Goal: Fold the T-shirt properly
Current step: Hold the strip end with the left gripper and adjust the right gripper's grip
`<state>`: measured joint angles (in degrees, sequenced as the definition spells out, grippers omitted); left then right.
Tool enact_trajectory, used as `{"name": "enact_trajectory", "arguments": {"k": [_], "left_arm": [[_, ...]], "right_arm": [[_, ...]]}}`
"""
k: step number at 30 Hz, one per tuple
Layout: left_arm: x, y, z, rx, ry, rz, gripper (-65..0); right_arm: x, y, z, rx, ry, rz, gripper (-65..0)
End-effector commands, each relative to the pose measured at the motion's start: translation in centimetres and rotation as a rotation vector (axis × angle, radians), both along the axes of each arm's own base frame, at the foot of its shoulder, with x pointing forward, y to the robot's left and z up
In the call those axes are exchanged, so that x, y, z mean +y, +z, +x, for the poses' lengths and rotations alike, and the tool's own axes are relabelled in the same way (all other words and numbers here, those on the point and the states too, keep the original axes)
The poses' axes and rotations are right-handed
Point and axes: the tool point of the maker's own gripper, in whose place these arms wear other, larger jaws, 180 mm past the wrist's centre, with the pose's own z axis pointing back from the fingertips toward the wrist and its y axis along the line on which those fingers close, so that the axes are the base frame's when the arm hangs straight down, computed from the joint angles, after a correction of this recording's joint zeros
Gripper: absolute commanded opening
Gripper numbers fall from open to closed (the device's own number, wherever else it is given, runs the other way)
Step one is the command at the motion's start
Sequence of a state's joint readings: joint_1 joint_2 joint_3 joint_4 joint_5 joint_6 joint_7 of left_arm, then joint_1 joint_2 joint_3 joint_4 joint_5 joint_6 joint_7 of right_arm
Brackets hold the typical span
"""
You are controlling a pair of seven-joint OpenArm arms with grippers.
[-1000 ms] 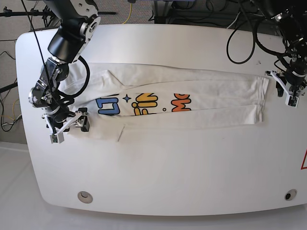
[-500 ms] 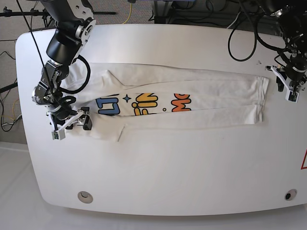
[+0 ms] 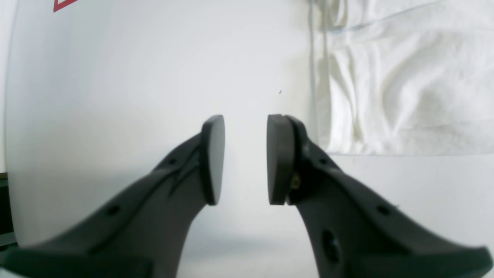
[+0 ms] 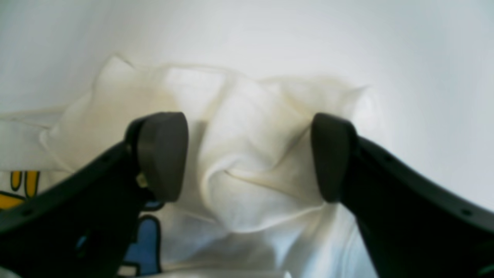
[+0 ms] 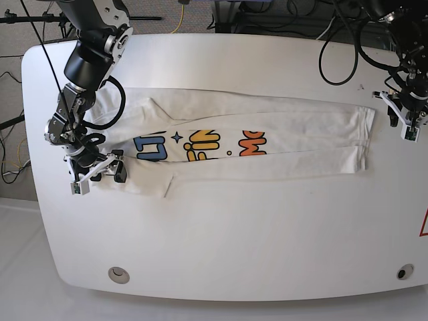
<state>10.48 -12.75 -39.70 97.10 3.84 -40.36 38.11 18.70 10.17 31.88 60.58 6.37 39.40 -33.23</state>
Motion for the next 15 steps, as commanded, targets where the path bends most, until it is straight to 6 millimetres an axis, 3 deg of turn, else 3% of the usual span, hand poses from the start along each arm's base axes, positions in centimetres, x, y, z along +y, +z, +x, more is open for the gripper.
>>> {"name": "enact_trajectory", "arguments": {"k": [1,3,9,15], "left_arm": [[0.4,1.7,0.9,-0.051,-0.009,0.021,-47.2],[0.4,1.7,0.9,-0.051,-0.009,0.021,-47.2],[0.3,1.6,1.0,-0.051,-0.010,0.020,-47.2],[0.3,1.6,1.0,-0.052,-0.010,0.019,-47.2]], "right_arm": [[-0.5,2.4,1.6,-0.077,-0.006,0.002,-26.1],[-0.5,2.4,1.6,-0.077,-0.006,0.002,-33.8],[0.0,2.2,1.6,-0.074,-0.003,0.012,-65.0],[0.7,2.0,1.6,-0.073,0.001,0.025,-64.0]]}}
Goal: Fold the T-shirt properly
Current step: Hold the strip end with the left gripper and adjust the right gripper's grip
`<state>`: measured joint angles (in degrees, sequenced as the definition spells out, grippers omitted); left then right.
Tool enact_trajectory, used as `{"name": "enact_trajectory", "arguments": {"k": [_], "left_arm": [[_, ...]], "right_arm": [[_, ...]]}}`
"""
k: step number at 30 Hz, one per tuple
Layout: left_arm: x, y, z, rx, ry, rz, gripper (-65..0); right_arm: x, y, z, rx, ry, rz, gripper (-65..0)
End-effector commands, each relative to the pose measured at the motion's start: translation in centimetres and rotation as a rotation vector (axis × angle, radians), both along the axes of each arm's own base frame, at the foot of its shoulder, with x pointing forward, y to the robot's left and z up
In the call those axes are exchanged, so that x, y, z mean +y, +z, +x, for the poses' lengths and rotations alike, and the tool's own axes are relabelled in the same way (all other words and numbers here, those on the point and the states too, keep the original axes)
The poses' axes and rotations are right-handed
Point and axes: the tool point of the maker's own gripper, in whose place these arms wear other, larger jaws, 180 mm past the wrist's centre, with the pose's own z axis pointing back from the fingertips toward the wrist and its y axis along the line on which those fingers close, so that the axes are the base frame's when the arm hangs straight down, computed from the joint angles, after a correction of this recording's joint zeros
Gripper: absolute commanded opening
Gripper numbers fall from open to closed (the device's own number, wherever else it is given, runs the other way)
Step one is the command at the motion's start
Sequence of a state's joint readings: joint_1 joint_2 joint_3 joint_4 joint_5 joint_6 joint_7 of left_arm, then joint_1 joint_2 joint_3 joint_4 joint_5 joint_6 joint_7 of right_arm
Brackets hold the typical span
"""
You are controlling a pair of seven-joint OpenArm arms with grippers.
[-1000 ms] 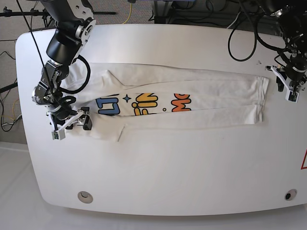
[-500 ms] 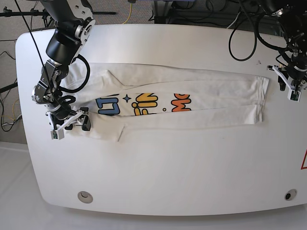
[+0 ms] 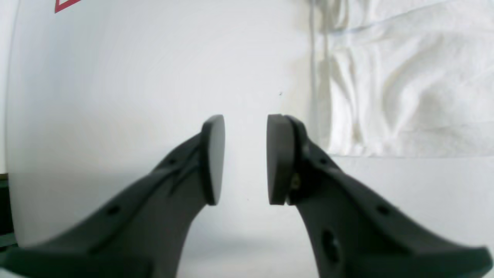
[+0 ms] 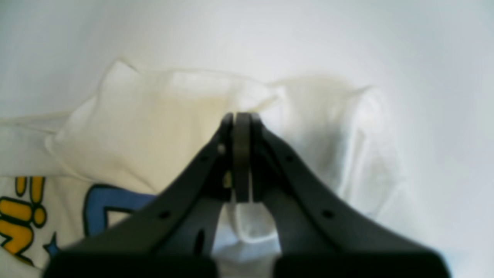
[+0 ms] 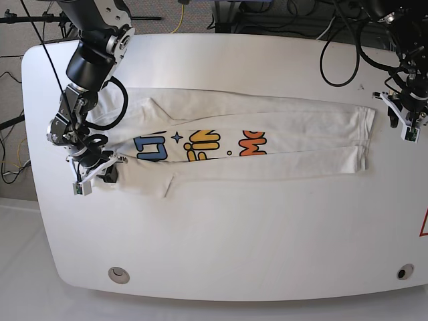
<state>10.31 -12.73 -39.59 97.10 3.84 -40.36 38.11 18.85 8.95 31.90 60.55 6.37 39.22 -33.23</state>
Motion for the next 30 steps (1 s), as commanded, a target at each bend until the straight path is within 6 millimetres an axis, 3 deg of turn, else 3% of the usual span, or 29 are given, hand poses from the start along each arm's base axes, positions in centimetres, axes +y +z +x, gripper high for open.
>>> {"name": "enact_trajectory", "arguments": {"k": [1,7,13,20,25,30], "left_arm": [[0.4,1.6,0.9,-0.049,-0.008,0.020,-47.2],[0.4,1.6,0.9,-0.049,-0.008,0.020,-47.2],[0.4,1.5,0.9,-0.048,-0.007,0.019,-47.2],[0.3,1.6,1.0,-0.050,-0.009,0.017,-47.2],[-0.1,1.4,1.1,-0.047,-0.020,0.013,-47.2],[-0.6,1.2,1.3,-0.042,-0.036,0.011,-47.2]], "right_arm": [[-0.3,2.1,1.4,-0.071,-0.003,0.005,-65.0],[-0.4,2.5,1.6,-0.080,-0.003,0.002,-65.0],[-0.9,4.2,1.8,-0.124,-0.004,-0.032,-65.0],[-1.4,4.9,0.7,-0.093,0.013,-0.096,-65.0],[-1.6,4.7,-0.7,-0.065,0.023,-0.135,-65.0],[-0.5,3.4,-1.9,-0.041,0.030,-0.121,-65.0]]}}
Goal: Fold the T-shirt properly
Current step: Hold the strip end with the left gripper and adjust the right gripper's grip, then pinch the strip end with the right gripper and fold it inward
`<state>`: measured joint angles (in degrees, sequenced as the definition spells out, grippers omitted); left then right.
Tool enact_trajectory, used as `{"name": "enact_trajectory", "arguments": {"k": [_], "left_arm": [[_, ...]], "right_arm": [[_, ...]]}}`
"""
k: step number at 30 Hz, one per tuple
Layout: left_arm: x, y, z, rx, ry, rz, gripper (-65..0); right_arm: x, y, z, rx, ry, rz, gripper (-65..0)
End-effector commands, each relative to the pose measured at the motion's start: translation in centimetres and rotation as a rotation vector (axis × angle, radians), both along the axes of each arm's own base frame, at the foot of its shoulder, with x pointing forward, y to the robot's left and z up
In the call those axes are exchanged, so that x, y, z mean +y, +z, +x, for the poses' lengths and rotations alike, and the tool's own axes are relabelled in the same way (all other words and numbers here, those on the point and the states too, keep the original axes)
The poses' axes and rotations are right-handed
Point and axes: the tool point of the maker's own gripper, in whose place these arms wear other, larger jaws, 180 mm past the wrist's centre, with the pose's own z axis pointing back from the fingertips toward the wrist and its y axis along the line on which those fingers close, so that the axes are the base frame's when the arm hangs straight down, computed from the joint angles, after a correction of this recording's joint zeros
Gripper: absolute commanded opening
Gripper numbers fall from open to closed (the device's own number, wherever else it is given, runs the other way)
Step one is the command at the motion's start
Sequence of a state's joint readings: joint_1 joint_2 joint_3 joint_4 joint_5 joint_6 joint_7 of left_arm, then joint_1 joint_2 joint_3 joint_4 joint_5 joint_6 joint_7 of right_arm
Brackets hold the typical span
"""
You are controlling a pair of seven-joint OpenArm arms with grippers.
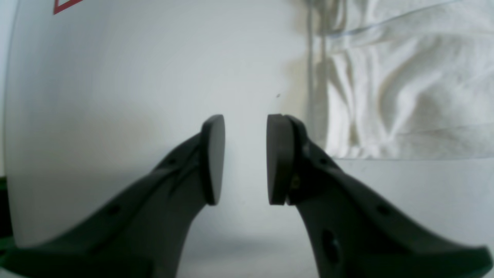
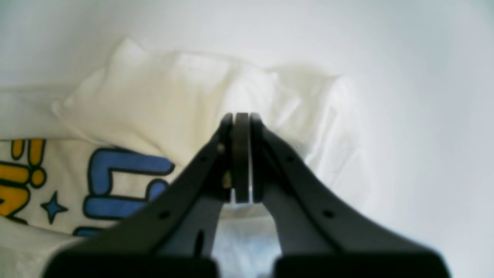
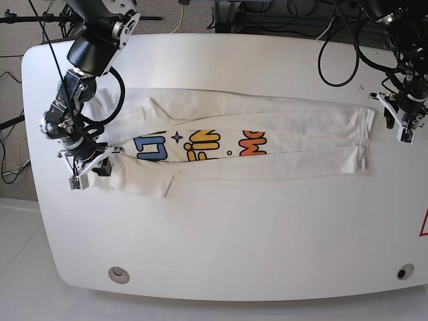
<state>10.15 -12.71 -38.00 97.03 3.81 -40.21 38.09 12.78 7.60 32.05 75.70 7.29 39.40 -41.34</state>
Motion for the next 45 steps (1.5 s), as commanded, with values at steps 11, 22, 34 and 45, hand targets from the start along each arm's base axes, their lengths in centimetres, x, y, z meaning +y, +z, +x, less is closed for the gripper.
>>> {"name": "enact_trajectory", "arguments": {"k": [11,22,34,45], "left_arm": [[0.3,1.4,0.8,-0.044,-0.012,0.016,-47.2],[0.3,1.2,0.6,-0.038,-0.012,0.016,-47.2],[0.3,1.2,0.6,-0.038,-0.011,0.016,-47.2],[0.4,1.2,0.5,-0.036,-0.007,0.017,-47.4]], "right_arm": [[0.2,1.6,1.1,-0.058,0.006,0.005,-64.0],[0.4,1.5,1.1,-0.058,0.005,0.010,-22.5],[1.8,1.2,1.2,-0.057,0.011,0.036,-29.1],[2.5,-1.0,1.3,-0.051,-0.004,0.110,-32.8]]}}
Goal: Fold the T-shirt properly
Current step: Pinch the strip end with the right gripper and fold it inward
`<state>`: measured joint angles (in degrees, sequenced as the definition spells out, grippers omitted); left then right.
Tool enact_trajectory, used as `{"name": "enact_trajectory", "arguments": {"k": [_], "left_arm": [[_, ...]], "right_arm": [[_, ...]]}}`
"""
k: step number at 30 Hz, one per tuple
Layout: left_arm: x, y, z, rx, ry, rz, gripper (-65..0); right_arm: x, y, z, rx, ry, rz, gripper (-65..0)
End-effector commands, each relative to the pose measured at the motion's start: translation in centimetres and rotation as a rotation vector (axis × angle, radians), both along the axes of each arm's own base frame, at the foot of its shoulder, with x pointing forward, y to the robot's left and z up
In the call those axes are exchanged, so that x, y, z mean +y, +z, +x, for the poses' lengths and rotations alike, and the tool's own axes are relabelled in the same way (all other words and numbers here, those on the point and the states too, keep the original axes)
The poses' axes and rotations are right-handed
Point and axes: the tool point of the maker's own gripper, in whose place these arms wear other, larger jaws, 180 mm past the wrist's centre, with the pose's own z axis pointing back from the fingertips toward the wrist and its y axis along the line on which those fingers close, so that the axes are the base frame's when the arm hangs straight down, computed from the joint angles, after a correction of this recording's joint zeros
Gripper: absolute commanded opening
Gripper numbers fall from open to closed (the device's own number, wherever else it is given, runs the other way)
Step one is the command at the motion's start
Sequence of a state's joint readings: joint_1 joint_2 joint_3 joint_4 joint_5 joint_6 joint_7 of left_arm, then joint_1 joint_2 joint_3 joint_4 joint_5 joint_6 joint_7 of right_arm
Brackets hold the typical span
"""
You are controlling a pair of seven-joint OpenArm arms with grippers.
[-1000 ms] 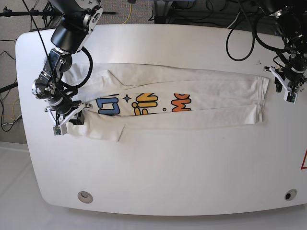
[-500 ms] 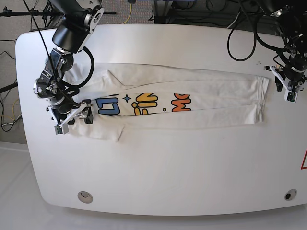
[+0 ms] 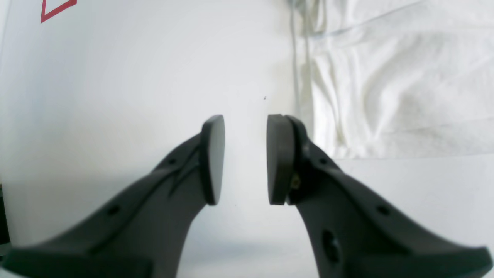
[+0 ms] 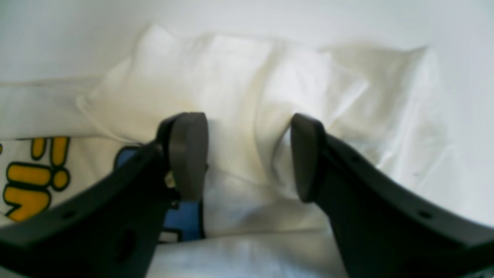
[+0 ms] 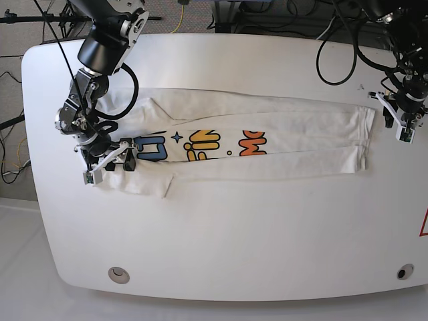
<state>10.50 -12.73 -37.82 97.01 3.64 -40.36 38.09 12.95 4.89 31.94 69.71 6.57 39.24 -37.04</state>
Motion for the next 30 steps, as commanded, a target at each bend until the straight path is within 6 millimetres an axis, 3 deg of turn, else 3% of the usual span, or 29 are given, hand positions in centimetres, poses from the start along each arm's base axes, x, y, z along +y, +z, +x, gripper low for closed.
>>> {"name": "enact_trajectory", "arguments": {"k": [1,8,11,13,17,30], "left_arm": [[0.57,1.38,0.63,-0.042,-0.001,0.021,-47.4],[0.56,1.01,0.13,-0.028,-0.002,0.021,-47.4],[0.56,0.97,0.07,-0.026,-0.002,0.021,-47.4],[0.56,0.93,0.02,-0.025,-0.002,0.021,-47.4],[0.56,0.93,0.02,-0.025,-0.002,0.021,-47.4],[0.56,0.93,0.02,-0.025,-0.002,0.021,-47.4]], "right_arm": [[-0.27,1.55,1.37,-0.070,-0.007,0.014,-32.8],[-0.14,1.13,1.30,-0.066,-0.010,0.026,-33.3],[-0.14,1.13,1.30,-0.066,-0.010,0.026,-37.5],[-0.15,1.18,1.32,-0.067,-0.010,0.025,-44.6],[-0.16,1.22,1.33,-0.068,-0.010,0.024,-64.9],[-0.41,1.63,0.87,-0.079,-0.010,0.005,-65.0]]}}
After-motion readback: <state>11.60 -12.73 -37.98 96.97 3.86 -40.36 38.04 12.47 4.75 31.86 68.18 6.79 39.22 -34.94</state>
